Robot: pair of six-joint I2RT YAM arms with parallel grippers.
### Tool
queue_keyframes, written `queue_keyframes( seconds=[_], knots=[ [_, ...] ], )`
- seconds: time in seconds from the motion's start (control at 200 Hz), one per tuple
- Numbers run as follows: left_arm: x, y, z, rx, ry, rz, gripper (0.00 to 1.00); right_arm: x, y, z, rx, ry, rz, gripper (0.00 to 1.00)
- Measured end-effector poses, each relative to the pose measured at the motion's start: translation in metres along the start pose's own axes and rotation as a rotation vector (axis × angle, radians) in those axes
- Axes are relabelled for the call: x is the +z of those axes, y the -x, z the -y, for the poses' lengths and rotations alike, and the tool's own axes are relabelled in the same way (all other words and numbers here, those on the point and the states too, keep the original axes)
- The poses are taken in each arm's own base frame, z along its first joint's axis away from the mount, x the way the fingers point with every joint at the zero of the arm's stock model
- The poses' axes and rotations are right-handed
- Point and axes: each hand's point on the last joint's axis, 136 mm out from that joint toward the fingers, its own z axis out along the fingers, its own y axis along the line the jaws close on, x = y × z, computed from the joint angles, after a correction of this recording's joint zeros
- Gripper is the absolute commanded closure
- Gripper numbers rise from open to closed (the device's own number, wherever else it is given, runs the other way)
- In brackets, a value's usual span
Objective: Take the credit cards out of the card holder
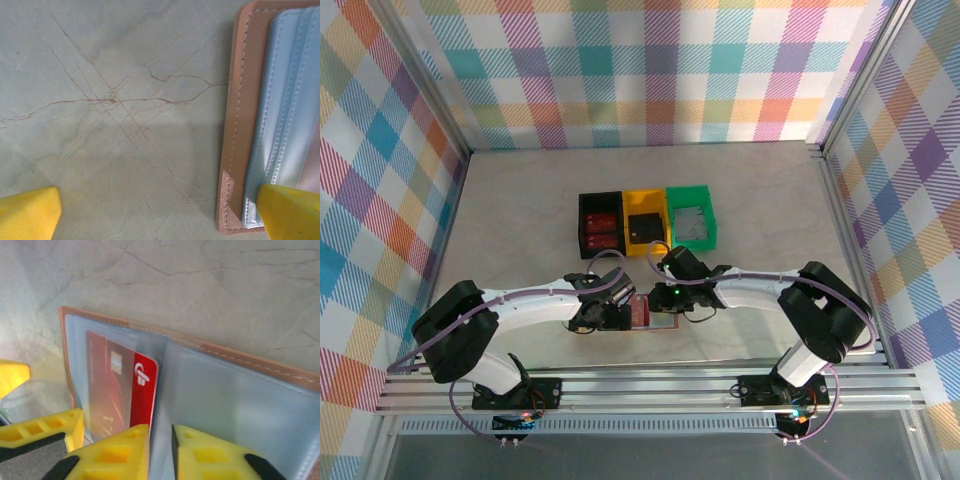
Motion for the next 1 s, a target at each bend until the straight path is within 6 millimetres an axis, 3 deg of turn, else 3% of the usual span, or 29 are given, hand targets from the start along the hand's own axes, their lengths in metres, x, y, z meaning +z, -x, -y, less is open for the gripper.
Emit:
queue_keyframes(
  seconds=[1.0],
  knots=[
    [0.004,-0.003,0.000,-0.002,0.025,-0.009,0.00,0.006,-0.001,-0.012,-0.043,0.146,0.040,0.76]
  ],
)
